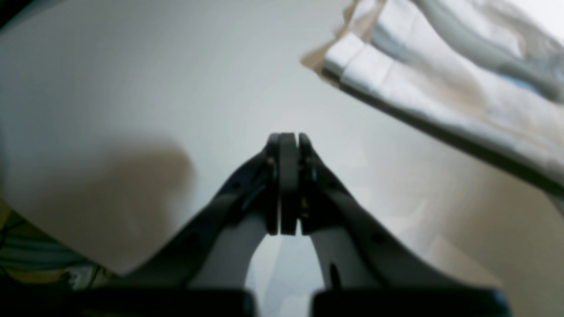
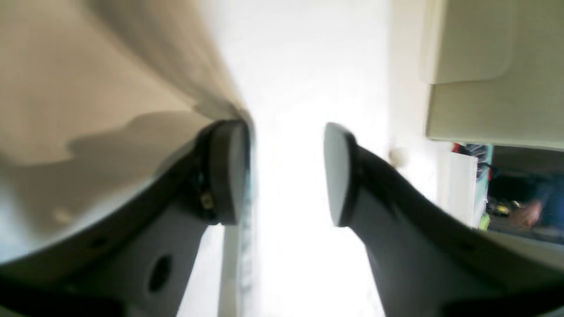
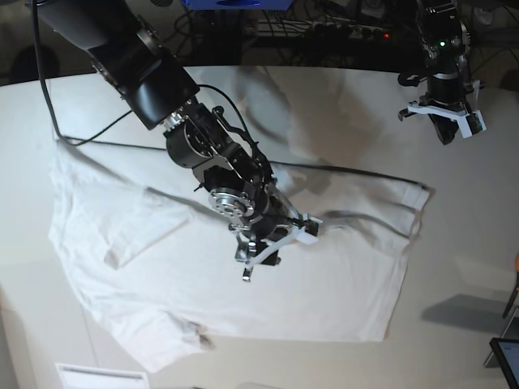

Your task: Fold the T-shirt properly

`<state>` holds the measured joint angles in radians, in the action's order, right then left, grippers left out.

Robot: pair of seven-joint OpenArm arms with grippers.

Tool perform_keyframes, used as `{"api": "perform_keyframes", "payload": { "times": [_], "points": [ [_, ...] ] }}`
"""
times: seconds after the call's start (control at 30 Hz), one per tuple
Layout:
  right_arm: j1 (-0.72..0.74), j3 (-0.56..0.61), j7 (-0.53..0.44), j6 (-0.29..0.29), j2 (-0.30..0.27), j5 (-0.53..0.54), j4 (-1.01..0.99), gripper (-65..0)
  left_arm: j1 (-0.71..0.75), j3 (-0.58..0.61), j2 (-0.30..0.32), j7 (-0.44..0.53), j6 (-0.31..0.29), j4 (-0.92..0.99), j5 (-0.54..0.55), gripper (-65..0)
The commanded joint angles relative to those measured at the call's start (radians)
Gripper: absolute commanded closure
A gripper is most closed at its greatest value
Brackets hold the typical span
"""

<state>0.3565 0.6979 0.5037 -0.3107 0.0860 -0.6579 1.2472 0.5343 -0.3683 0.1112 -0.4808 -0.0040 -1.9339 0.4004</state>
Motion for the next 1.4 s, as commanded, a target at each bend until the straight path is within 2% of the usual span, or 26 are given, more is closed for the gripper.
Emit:
{"api": "perform_keyframes", "payload": {
  "times": [0.0, 0.07, 0.17, 0.27, 0.4, 0.63, 0.8, 0.9, 1.0, 1.1, 1.2, 1.3, 1.37],
  "points": [
    [0.040, -0.005, -0.040, 0.048, 0.013, -0.010, 0.027, -27.7, -0.001, 0.001, 0.009, 0.026, 0.000, -0.029, -0.001, 0.0],
    [0.036, -0.031, -0.043, 0.089, 0.010, -0.009, 0.065, -27.7, -0.003, 0.033, 0.018, 0.026, 0.000, -0.045, -0.001, 0.0],
    [-0.010, -0.116, -0.040, 0.072, 0.010, -0.009, 0.165, -27.7, -0.035, 0.110, 0.058, 0.026, 0.000, -0.063, -0.001, 0.0],
    [-0.046, -0.163, -0.027, 0.000, 0.005, -0.010, 0.237, -27.9, -0.070, 0.177, 0.087, 0.026, 0.000, -0.066, -0.001, 0.0],
    [-0.070, -0.166, 0.029, -0.106, 0.005, -0.016, 0.173, -27.9, -0.118, 0.211, 0.080, 0.024, 0.000, -0.068, -0.001, 0.0],
    [-0.086, -0.166, 0.006, -0.101, 0.005, -0.020, 0.148, -27.7, -0.174, 0.229, 0.080, 0.024, 0.003, -0.068, -0.001, 0.0],
    [-0.107, -0.198, 0.013, -0.101, 0.004, -0.121, 0.271, -27.7, -0.216, 0.220, 0.080, 0.018, 0.005, -0.062, -0.001, 0.0],
    [-0.130, -0.283, 0.019, -0.109, -0.002, -0.182, 0.352, -27.7, -0.227, 0.216, 0.091, 0.018, 0.005, -0.062, -0.001, 0.0],
    [-0.153, -0.403, 0.019, -0.115, -0.016, -0.187, 0.397, -27.7, -0.243, 0.159, 0.097, 0.018, 0.005, -0.054, -0.001, 0.0],
    [-0.169, -0.528, 0.019, -0.181, -0.041, -0.184, 0.398, -27.7, -0.286, 0.111, 0.097, 0.015, 0.005, -0.029, -0.001, 0.0],
    [-0.185, -0.680, 0.019, -0.258, -0.036, -0.184, 0.408, -27.7, -0.356, 0.113, 0.107, -0.063, 0.005, 0.009, -0.001, 0.0],
    [-0.188, -0.800, 0.019, -0.296, -0.036, -0.184, 0.415, -27.7, -0.446, 0.114, 0.111, -0.174, 0.003, 0.043, -0.001, 0.0],
    [-0.202, -0.857, 0.019, -0.322, -0.036, -0.184, 0.421, -27.7, -0.491, 0.116, 0.111, -0.210, 0.002, 0.069, -0.001, 0.0]
  ]
}}
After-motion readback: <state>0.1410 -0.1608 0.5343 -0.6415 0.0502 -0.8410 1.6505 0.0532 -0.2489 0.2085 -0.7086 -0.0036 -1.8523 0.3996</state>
